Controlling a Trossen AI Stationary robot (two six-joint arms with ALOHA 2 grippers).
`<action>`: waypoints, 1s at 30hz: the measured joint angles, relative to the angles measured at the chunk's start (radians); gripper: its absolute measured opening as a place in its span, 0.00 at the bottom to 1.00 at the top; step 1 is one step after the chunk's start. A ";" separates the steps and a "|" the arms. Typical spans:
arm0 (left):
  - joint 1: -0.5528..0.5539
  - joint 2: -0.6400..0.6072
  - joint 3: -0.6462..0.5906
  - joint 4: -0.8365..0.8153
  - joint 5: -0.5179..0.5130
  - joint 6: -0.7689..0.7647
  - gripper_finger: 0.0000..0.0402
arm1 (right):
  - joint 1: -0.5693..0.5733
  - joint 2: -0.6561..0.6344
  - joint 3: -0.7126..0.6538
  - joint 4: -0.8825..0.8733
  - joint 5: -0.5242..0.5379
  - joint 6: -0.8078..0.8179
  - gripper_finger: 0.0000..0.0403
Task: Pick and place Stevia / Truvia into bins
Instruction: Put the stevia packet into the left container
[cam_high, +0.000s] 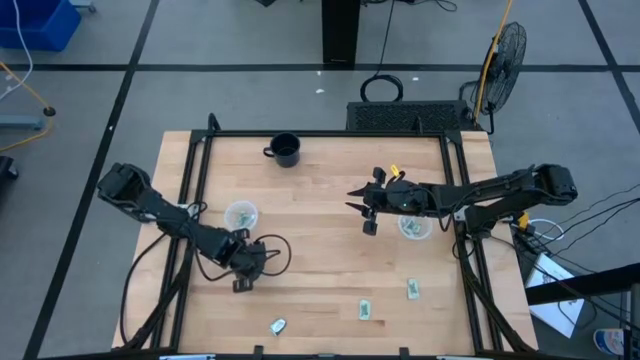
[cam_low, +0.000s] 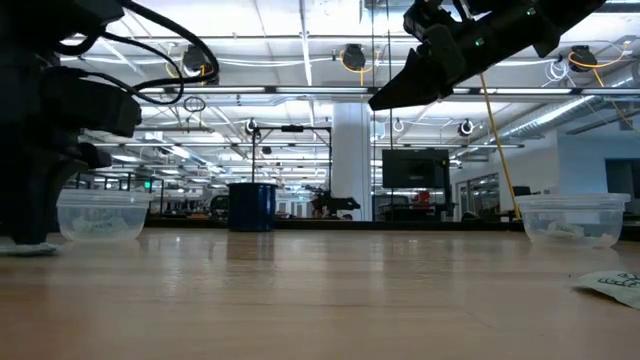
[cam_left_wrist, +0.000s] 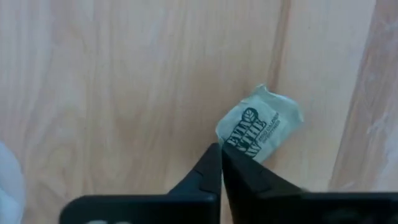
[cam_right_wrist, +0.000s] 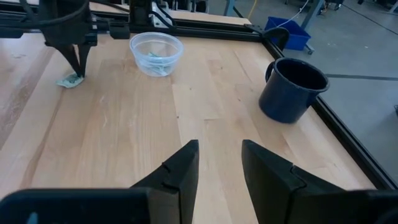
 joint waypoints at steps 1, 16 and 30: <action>0.003 -0.006 0.010 -0.009 -0.005 0.004 0.03 | 0.000 0.000 0.000 0.001 0.000 0.000 0.28; 0.147 -0.210 0.221 -0.765 -0.367 -0.030 0.01 | 0.001 0.005 0.000 -0.050 0.000 0.067 0.28; 0.429 -0.240 0.022 -0.500 -0.252 0.172 0.05 | 0.013 0.080 -0.050 -0.057 -0.052 0.164 0.28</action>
